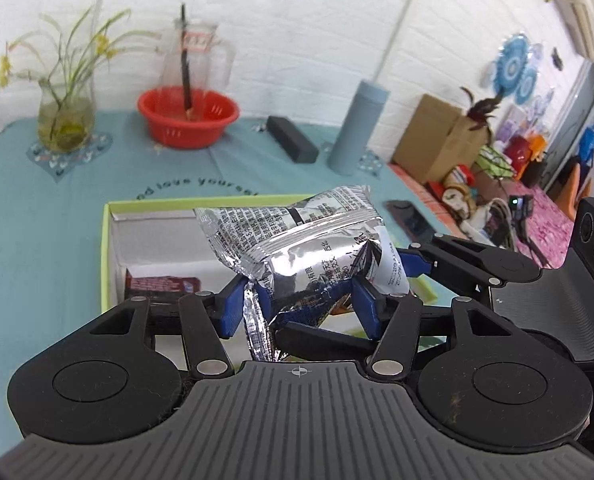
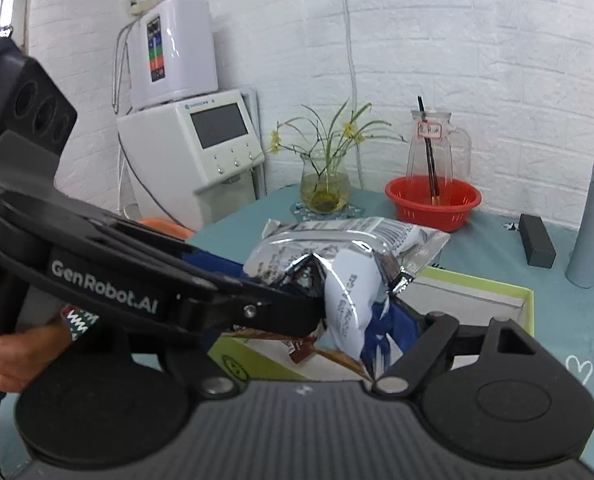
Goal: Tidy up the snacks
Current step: 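Lower the silver bag into the green box and open the left gripper, then grasp the yellow chip bag with the left gripper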
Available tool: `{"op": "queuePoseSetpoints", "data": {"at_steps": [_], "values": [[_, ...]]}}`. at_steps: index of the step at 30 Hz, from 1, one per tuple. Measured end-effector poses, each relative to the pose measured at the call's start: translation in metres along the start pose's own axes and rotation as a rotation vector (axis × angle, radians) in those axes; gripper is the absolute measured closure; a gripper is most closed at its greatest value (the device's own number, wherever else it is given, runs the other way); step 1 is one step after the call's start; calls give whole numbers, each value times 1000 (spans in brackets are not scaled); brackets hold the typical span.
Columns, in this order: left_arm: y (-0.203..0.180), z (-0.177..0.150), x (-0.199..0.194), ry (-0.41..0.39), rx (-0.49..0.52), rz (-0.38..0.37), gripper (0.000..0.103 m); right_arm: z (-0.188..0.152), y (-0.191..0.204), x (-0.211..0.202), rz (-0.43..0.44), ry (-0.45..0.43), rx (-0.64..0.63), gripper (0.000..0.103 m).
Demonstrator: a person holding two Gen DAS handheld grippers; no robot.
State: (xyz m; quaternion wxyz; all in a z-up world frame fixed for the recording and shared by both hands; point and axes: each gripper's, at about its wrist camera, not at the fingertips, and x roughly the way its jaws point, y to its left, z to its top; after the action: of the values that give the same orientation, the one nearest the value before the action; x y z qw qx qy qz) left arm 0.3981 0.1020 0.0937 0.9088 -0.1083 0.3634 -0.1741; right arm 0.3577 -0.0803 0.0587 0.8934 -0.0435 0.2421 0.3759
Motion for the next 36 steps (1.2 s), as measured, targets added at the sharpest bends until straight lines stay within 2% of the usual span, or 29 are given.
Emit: {"op": "queuePoseSetpoints", "data": {"at_steps": [2, 4, 5, 6, 13, 17, 21, 26, 29, 31, 33, 36], "values": [[12, -1, 18, 29, -9, 23, 61, -3, -10, 21, 5, 41, 22, 18], [19, -6, 25, 15, 17, 64, 53, -12, -18, 33, 14, 70, 55, 15], [21, -7, 22, -2, 20, 82, 43, -16, -21, 32, 11, 66, 71, 14], [21, -8, 17, -23, 17, 90, 39, -18, -23, 28, 9, 56, 81, 10], [-11, -40, -40, -130, 47, 14, 31, -38, -10, -64, -51, -108, 48, 9], [-40, -75, -52, -112, 64, -56, 31, -78, -6, -114, -118, -154, 105, 9], [-62, -104, -42, -36, 43, -135, 32, -133, -3, -145, -185, -134, 219, 9], [-89, -110, -15, 43, 70, -173, 34, -184, -1, -153, -150, -82, 378, 9], [-100, -104, 3, 73, 81, -158, 36, -187, -8, -150, -127, -87, 418, 9], [-103, -103, 13, 101, 70, -175, 39, -182, -9, -145, -103, -95, 395, 9], [-102, -102, 23, 143, 39, -180, 47, -174, -11, -136, -100, -109, 361, 9], [-104, -107, 28, 162, 46, -176, 52, -169, -17, -124, -88, -89, 340, 9]]}}
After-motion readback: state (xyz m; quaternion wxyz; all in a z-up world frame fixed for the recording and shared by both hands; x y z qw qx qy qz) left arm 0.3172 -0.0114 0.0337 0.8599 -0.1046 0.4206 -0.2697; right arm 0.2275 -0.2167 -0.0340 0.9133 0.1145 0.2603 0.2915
